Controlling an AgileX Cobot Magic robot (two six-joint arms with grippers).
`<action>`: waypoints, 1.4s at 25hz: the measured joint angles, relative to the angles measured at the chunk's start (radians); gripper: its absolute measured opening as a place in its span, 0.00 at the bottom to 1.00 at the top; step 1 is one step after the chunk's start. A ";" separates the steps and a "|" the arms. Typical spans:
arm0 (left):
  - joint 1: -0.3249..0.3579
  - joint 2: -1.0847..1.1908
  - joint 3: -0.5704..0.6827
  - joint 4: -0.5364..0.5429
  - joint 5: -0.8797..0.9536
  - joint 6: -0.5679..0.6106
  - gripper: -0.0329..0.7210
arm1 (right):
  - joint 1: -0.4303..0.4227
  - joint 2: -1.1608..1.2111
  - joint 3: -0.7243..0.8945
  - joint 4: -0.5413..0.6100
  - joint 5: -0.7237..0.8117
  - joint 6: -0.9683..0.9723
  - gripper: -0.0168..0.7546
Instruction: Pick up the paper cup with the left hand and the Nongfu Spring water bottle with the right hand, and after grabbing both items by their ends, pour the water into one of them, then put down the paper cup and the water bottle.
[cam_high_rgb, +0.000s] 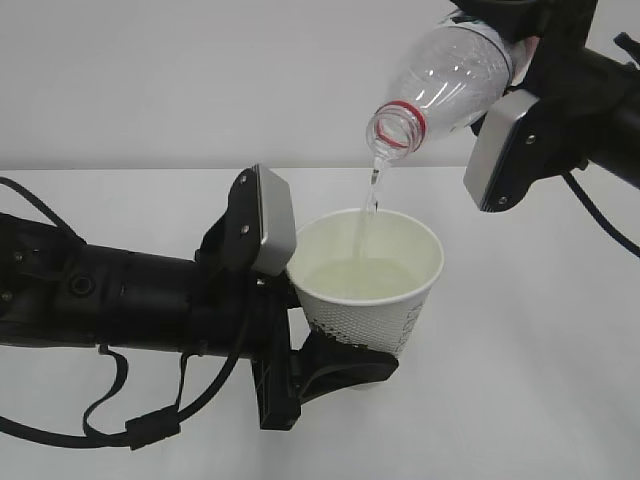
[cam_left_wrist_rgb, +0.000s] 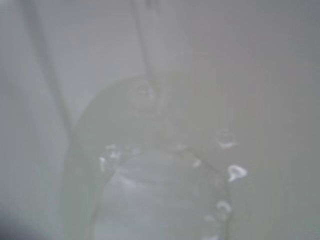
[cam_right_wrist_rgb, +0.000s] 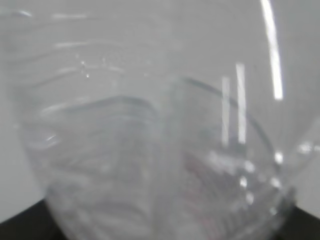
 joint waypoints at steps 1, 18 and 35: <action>0.000 0.000 0.000 0.000 0.000 0.000 0.71 | 0.000 0.000 0.000 0.000 0.000 0.000 0.64; 0.000 0.000 0.000 0.002 0.000 0.000 0.71 | 0.000 0.000 0.000 -0.002 0.000 0.000 0.64; 0.000 0.000 0.000 0.002 0.000 0.000 0.71 | 0.000 0.000 0.000 -0.002 -0.002 0.089 0.64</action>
